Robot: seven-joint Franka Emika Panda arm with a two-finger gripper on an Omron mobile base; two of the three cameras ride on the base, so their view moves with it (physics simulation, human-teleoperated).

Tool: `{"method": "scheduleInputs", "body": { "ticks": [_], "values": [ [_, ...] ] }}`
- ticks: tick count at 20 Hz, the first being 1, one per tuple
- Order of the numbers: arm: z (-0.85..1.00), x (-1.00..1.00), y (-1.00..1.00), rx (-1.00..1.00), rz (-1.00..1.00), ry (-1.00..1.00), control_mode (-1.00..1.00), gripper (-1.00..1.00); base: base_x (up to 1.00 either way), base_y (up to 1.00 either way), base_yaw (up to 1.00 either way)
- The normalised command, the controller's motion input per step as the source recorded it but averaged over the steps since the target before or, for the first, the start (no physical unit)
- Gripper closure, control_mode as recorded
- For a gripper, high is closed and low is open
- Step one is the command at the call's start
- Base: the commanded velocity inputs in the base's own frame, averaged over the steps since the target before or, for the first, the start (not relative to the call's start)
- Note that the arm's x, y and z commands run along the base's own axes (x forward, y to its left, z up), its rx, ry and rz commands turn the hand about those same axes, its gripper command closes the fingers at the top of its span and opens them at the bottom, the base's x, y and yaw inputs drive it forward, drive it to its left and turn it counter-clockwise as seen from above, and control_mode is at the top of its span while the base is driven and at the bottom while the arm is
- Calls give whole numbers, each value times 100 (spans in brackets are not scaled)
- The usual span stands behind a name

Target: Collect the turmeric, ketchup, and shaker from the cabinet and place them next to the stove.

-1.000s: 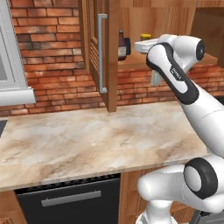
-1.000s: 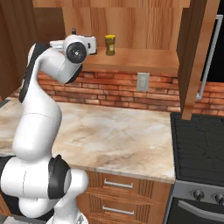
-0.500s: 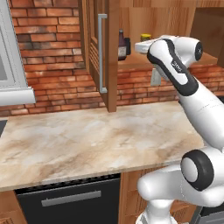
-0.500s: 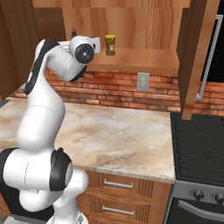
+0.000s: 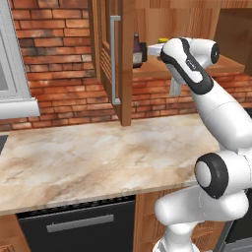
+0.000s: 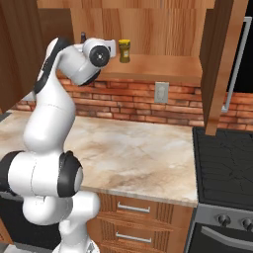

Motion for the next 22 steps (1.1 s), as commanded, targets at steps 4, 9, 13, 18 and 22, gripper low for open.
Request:
{"method": "scheduleInputs", "body": {
  "ticks": [4,9,13,18,22],
  "values": [
    [0,18,22,0,0,0,-100,-100,0,0,0],
    [0,13,26,0,0,0,-100,-100,0,0,0],
    [0,19,16,0,0,2,-100,-100,0,0,0],
    [0,23,2,0,0,1,-100,-100,0,0,0],
    [0,28,9,0,0,3,-100,-100,0,0,0]
  ]
}}
